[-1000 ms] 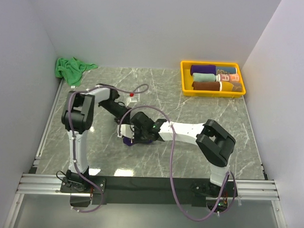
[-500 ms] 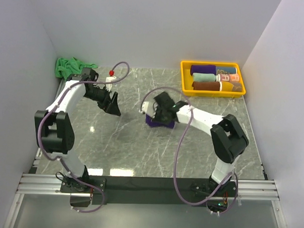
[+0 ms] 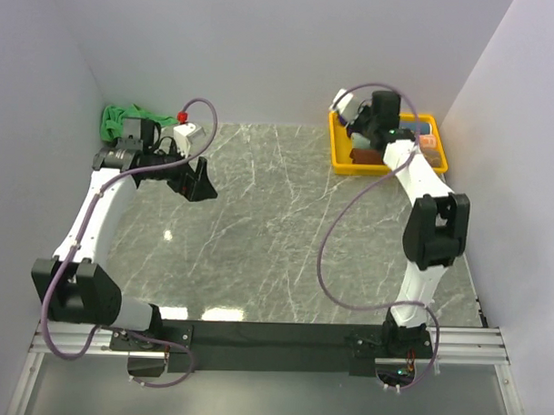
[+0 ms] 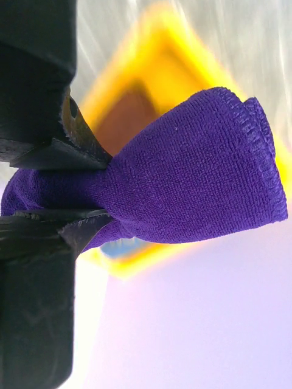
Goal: Roll the towels
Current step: Place the rolled towel into the container, then move the towel to the center of the board
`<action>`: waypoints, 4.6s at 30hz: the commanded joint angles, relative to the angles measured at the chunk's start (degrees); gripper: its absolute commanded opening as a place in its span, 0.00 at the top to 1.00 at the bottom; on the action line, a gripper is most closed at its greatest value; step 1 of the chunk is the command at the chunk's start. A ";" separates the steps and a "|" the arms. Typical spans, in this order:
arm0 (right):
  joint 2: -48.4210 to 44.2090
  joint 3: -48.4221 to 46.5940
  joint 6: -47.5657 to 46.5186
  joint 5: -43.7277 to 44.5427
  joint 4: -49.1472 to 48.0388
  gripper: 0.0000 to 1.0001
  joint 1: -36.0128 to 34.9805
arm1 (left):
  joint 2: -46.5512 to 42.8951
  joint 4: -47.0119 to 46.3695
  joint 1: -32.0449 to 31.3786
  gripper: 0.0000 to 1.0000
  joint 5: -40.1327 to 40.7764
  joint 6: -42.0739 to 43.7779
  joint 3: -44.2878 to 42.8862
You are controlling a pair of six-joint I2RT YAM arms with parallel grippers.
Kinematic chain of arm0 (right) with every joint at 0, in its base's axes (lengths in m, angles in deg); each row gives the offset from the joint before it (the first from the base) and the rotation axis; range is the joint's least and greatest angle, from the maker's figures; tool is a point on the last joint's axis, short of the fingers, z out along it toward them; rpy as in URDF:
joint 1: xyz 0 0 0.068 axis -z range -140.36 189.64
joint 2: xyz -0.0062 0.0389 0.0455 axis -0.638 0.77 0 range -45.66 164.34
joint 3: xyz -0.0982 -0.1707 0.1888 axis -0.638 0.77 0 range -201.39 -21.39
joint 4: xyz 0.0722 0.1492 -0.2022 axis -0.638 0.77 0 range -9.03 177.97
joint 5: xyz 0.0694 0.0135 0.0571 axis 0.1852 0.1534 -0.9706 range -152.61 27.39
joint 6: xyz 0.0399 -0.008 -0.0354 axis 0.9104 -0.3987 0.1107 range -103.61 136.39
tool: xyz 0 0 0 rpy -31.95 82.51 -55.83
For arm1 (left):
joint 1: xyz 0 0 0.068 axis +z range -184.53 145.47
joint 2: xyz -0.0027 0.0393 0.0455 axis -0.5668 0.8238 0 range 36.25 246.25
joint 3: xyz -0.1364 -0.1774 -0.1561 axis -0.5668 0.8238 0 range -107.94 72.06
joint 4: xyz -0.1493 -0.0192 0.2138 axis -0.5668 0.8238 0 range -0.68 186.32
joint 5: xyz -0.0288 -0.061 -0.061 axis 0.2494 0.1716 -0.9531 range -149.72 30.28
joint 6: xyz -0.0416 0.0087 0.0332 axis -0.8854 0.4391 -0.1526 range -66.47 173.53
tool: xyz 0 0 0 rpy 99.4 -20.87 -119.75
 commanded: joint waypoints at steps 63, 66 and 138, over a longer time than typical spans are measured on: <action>17.44 -14.29 -22.69 -17.08 -5.45 0.18 12.40 | -7.89 -2.76 0.17 0.01 11.51 -2.48 7.11; 14.37 -11.31 -22.16 -17.60 -4.74 0.10 12.40 | -8.06 -2.84 0.17 0.01 11.25 -2.92 7.29; -18.86 -0.58 32.24 -16.45 37.36 0.07 -4.48 | 28.71 -1.80 7.33 1.00 11.87 18.25 -13.51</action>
